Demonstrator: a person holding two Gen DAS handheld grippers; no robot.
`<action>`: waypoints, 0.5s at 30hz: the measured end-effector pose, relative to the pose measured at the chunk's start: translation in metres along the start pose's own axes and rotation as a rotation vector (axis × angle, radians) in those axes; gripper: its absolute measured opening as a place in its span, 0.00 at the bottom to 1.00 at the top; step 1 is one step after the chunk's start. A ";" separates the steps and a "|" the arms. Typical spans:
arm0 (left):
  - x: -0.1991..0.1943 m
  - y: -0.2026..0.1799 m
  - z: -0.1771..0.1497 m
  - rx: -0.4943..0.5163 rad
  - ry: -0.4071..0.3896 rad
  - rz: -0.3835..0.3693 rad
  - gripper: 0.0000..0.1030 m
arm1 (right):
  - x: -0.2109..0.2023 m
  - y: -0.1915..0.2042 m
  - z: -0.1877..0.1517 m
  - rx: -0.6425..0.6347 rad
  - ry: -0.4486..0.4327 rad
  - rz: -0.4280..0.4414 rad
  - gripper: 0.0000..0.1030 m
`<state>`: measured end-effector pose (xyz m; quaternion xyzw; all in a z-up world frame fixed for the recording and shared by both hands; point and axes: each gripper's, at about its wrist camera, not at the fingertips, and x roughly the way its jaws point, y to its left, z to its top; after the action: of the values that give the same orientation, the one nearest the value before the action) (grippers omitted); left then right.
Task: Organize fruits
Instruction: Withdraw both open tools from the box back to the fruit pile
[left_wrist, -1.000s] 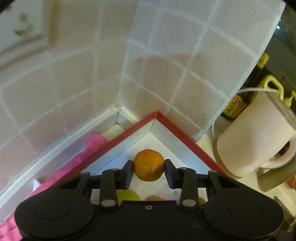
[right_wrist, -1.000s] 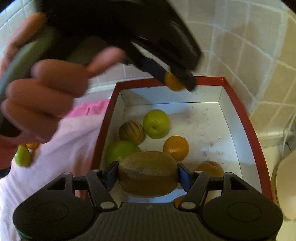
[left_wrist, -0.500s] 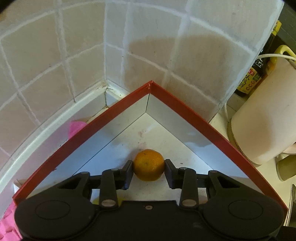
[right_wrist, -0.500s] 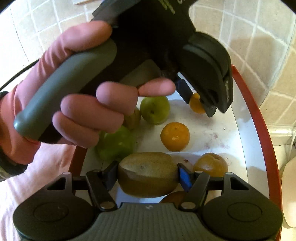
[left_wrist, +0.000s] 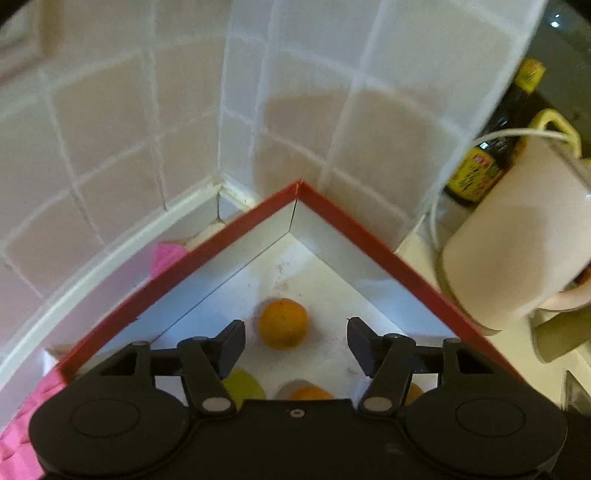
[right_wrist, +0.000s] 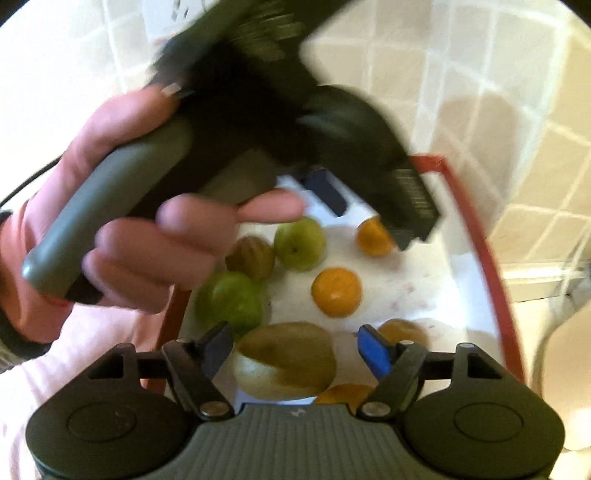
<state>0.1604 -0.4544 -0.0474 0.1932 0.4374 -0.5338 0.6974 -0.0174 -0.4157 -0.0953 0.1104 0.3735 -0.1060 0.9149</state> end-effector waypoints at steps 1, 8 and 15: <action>-0.011 0.001 -0.001 0.000 -0.017 -0.003 0.71 | -0.007 -0.001 0.002 0.015 -0.014 -0.003 0.75; -0.107 0.016 -0.018 -0.035 -0.157 -0.001 0.71 | -0.063 0.010 0.019 0.066 -0.114 -0.047 0.75; -0.224 0.047 -0.061 -0.089 -0.302 0.070 0.71 | -0.111 0.059 0.038 0.046 -0.213 -0.036 0.78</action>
<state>0.1678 -0.2633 0.0932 0.0948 0.3439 -0.5124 0.7812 -0.0538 -0.3581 0.0164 0.1128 0.2735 -0.1423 0.9446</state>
